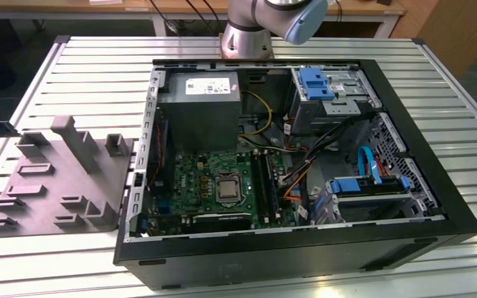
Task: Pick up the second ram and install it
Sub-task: 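Pick up the second ram and move it above second insertion slot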
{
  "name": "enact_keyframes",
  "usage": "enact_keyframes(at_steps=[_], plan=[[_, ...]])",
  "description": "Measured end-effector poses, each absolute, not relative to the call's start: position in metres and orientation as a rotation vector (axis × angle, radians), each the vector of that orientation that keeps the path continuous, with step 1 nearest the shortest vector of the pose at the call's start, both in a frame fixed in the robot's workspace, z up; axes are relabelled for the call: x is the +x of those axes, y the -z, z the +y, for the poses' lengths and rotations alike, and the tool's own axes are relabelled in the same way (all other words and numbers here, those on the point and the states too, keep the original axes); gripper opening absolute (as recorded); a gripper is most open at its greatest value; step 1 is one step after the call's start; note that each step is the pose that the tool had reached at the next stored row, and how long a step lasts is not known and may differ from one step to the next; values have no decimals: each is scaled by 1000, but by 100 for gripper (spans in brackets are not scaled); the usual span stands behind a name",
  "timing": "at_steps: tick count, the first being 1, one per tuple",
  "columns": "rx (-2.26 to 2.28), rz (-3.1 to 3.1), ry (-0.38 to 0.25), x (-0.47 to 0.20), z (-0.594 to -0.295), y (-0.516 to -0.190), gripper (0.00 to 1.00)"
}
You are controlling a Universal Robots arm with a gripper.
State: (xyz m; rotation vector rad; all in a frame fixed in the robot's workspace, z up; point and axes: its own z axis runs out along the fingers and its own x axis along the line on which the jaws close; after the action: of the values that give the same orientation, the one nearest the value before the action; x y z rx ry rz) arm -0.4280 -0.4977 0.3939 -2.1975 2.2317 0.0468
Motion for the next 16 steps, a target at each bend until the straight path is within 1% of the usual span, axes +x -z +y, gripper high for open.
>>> enact_keyframes(at_steps=[16], plan=[[-2197,2232,-47,-370,-498,-394,12]])
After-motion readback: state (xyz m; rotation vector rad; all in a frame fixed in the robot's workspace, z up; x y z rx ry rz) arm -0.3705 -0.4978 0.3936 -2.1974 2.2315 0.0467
